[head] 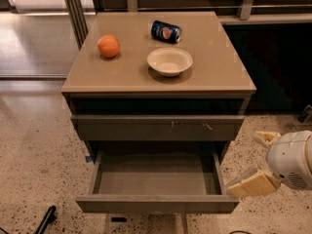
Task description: Close middle drawer
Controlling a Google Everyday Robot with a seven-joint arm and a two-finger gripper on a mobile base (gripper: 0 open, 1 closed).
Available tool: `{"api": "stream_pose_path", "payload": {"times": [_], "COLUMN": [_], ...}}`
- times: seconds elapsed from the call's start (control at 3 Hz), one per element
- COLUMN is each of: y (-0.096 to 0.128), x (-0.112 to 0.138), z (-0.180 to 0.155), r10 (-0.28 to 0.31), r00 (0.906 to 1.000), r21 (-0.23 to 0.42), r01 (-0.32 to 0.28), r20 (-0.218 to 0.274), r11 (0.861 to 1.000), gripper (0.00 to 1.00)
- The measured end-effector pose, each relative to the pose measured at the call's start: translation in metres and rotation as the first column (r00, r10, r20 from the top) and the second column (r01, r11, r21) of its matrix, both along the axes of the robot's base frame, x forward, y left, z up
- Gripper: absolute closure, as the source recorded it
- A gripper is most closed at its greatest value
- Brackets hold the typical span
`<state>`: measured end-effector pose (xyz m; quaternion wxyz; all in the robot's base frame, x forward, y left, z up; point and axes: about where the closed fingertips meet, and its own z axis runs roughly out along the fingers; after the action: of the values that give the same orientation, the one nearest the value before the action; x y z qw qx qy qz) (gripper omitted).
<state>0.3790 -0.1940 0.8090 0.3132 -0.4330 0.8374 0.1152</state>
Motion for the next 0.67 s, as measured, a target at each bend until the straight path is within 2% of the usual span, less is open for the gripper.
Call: {"api": "stream_pose_path", "payload": {"times": [0.33,0.67], "y": [-0.0042,-0.0062], "x": [-0.0126,-0.0128], "z": [-0.0304,-0.0307], "r10": [-0.065,-0.086], "r00": [0.9978,0.996], "r21": [0.071,0.08], "r01": [0.064,0.084], "r20": [0.015,0.025], "r11": [0.995,0.993], "gripper": [0.42,0.65]}}
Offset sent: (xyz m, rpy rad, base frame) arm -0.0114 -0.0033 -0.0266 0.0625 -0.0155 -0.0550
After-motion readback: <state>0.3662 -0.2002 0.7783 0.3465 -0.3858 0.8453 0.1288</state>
